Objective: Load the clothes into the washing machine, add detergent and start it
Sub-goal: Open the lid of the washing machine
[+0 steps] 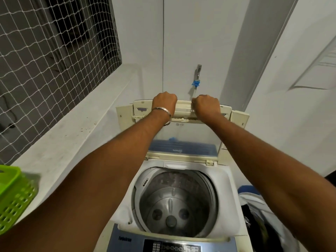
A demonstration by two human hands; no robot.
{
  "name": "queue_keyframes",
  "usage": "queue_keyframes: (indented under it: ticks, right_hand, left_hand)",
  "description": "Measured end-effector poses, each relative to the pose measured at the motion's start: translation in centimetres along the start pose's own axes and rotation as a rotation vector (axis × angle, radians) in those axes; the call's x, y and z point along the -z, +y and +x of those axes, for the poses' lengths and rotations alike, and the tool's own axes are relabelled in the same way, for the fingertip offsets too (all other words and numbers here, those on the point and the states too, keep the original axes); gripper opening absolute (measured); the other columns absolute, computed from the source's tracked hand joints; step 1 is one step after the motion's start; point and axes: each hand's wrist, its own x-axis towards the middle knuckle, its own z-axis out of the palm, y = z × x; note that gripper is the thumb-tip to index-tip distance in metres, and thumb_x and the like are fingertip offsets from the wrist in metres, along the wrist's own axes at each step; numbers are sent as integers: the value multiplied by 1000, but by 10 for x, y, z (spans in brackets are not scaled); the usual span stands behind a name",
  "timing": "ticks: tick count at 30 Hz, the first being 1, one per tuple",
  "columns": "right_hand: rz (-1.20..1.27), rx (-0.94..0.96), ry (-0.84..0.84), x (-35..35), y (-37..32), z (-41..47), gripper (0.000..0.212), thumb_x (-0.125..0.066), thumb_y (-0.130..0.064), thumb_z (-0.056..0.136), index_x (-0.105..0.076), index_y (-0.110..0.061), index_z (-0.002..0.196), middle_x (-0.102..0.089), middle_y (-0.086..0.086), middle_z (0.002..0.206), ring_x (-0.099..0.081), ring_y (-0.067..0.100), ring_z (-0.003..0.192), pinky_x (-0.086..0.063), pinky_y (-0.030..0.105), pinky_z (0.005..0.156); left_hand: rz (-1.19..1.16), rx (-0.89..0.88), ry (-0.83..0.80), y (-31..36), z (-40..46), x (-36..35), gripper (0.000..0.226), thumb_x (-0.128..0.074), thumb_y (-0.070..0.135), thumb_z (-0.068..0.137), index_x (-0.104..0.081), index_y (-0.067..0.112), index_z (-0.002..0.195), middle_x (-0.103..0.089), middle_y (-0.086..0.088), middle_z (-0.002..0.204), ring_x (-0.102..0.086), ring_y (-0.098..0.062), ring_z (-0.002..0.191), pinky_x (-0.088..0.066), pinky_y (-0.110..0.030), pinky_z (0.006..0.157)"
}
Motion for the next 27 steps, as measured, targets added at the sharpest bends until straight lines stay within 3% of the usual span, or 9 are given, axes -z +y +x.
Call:
queue_keyframes:
  ticks: [8,14,19,21,24,27]
  right_hand:
    - [40,11,-95,-5,3,11,36,-65,-16,87,-57,-12,121,-60,11,112,-61,30,98,-49,45,86]
    - [77,19,-136,-4,2,3,44,-69,-18,84,-51,-13,124,-57,11,120,-59,31,103,-49,51,92]
    - [112,40,-140,-3,4,-9,44,-69,-18,85,-48,-15,123,-58,9,124,-56,30,111,-41,58,100]
    - [110,48,-163,-2,5,-14,50,-67,-17,86,-43,-14,130,-53,9,132,-49,30,122,-36,62,104]
    - [108,66,-205,-2,4,-24,72,-63,-19,89,-24,-13,148,-28,9,157,-24,31,145,-19,69,111]
    - [112,56,-230,-2,2,-33,83,-59,-19,91,-6,-13,155,-7,8,164,-7,31,150,-8,69,114]
  left_hand:
    - [29,-36,-76,0,9,-1,35,-54,6,88,-58,9,122,-64,-16,115,-62,-34,106,-50,-39,81]
    - [-14,-58,-103,3,2,-8,53,-62,9,83,-44,5,133,-56,-13,127,-57,-31,114,-50,-41,88]
    - [-85,-72,-164,2,-5,-11,72,-64,11,83,-28,5,145,-36,-13,147,-43,-30,131,-46,-44,97]
    - [-112,-71,-212,2,-7,-11,77,-61,11,86,-18,4,149,-21,-12,156,-27,-29,143,-39,-46,107]
    - [-153,-59,-278,2,-12,-13,82,-57,11,89,-5,4,153,-3,-12,162,-7,-28,150,-27,-48,117]
    - [-191,-30,-298,5,-21,-14,85,-56,10,90,1,5,153,5,-13,162,2,-29,150,-20,-49,120]
